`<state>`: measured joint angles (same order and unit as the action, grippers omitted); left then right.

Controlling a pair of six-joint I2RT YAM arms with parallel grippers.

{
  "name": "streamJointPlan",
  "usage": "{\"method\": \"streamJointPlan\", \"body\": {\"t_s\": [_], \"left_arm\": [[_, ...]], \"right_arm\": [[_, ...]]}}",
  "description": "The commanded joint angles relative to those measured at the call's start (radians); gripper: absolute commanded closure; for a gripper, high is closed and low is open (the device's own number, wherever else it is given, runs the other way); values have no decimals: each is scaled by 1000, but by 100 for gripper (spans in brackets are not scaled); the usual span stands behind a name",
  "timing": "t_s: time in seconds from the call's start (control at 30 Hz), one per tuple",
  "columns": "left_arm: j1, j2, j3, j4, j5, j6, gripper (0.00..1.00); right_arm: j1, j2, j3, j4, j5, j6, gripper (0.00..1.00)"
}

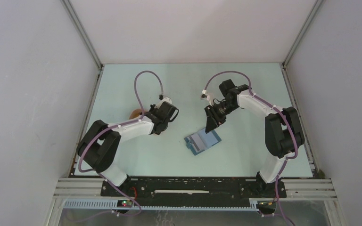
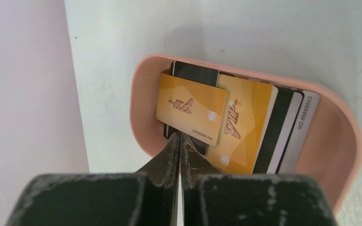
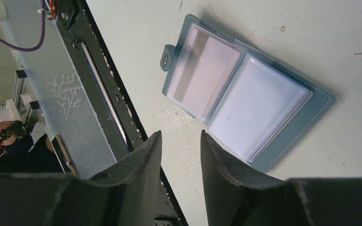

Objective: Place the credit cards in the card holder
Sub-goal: Move the storage box to the center of the board.

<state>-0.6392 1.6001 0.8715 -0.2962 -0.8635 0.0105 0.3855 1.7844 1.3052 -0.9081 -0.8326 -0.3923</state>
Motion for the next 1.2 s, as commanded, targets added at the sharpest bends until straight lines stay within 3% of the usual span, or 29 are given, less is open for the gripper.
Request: {"method": "streamJointPlan", "body": {"t_s": [0.0, 0.2, 0.3, 0.37, 0.5, 0.6, 1.17], "left_arm": [[3, -65, 32, -42, 86, -88, 88], [36, -115, 46, -76, 232, -148, 58], [66, -145, 47, -61, 416, -180, 54], [70, -144, 55, -59, 478, -194, 58], [72, -93, 85, -82, 518, -191, 86], [72, -53, 101, -87, 565, -196, 98], [30, 48, 129, 104, 971, -360, 99]], "right_arm": [[-4, -45, 22, -8, -18, -19, 56], [-6, -45, 23, -9, -20, -20, 56], [-4, -46, 22, -9, -20, -20, 56], [-5, -48, 22, -10, -20, -19, 56], [-7, -52, 22, -11, -21, -19, 56], [-7, -55, 22, -11, -22, -20, 56], [-10, -56, 22, -14, -24, -23, 56]]}}
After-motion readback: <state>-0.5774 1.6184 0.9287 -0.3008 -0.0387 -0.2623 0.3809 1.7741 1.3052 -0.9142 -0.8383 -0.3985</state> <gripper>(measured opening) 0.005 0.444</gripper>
